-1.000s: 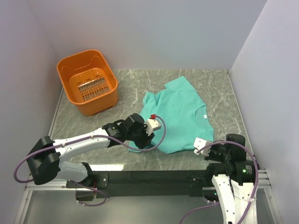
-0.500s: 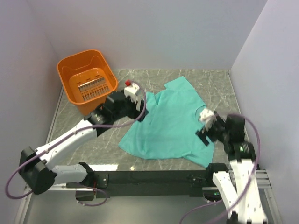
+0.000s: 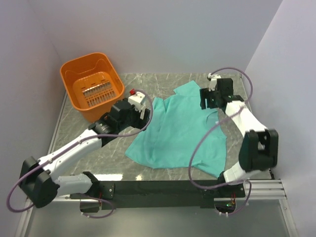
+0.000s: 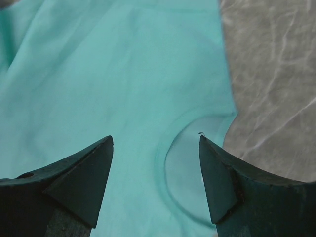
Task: Fold and stack the t-shirts
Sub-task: Flatten the tshirt out
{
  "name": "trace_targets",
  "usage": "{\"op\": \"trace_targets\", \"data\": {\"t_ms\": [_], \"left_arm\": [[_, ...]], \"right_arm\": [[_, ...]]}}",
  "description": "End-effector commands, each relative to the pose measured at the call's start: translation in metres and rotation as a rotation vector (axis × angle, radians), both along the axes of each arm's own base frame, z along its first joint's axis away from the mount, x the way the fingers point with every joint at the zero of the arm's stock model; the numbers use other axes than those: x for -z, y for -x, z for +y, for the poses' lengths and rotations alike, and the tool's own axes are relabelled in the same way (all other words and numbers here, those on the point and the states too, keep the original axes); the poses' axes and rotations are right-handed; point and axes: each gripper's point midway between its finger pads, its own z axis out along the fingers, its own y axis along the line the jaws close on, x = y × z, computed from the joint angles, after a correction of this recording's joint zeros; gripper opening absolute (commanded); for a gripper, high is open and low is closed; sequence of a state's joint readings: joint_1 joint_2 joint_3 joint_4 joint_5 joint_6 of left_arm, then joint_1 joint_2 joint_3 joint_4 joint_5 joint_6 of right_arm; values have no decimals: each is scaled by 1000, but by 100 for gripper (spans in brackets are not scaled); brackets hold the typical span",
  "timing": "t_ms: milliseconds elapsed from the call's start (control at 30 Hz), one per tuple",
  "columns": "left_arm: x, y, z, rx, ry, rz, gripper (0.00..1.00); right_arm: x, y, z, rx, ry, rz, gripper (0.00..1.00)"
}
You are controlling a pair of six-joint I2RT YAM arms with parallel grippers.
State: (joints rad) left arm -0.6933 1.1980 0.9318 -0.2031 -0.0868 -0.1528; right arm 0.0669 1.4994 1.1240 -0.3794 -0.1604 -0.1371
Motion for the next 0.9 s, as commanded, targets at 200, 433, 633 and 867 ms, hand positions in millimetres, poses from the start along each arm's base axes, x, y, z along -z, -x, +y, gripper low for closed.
{"op": "trace_targets", "data": {"t_ms": [200,433,633,867], "left_arm": [[-20,12,39,-58,-50,-152,87],[-28,17,39,-34,-31,-175,86],[-30,19,35,-14,-16,-172,86],[-29,20,35,-9,-20,-171,86]], "right_arm": [[46,-82,-41,188,44,104,76],[76,-92,-68,199,26,198,75],[97,-97,-68,184,-1,273,70],[114,-93,-67,152,1,338,62]]}}
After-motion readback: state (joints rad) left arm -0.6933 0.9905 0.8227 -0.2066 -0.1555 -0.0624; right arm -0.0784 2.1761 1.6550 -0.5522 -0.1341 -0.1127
